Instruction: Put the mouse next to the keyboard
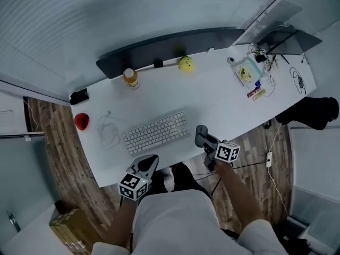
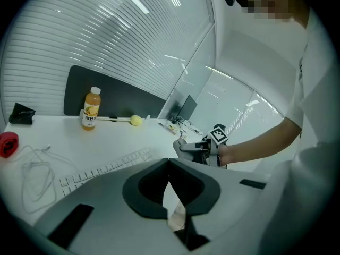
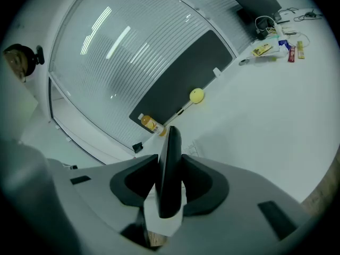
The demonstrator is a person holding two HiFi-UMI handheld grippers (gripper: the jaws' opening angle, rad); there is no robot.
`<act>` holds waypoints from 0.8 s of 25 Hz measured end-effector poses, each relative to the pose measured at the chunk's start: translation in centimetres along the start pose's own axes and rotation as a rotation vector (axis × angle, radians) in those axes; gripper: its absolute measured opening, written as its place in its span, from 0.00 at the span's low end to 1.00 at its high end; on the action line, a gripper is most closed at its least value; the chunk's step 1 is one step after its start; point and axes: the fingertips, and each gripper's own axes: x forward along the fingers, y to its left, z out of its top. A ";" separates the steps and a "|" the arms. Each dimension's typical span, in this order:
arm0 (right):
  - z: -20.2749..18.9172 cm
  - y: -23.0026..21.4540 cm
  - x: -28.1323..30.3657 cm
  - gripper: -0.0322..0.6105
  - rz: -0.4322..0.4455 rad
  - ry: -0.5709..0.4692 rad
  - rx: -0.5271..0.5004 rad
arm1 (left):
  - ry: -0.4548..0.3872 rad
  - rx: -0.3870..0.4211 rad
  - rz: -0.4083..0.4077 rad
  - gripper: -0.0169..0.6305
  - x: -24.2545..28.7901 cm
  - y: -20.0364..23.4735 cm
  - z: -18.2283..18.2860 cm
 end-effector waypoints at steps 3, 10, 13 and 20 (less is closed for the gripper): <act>0.1 -2.0 1.2 0.29 -0.007 0.048 -0.005 | -0.006 -0.027 0.034 0.05 0.8 0.0 -0.2; 0.2 -5.8 3.8 0.29 -0.019 0.155 -0.037 | -0.012 -0.063 0.096 0.05 2.7 -0.3 -0.4; -0.6 -7.6 5.0 0.29 -0.037 0.227 -0.053 | -0.008 -0.091 0.123 0.05 3.3 -0.3 -0.9; -2.3 -9.7 6.6 0.29 -0.040 0.376 -0.125 | 0.002 -0.128 0.177 0.05 4.6 -0.4 -1.6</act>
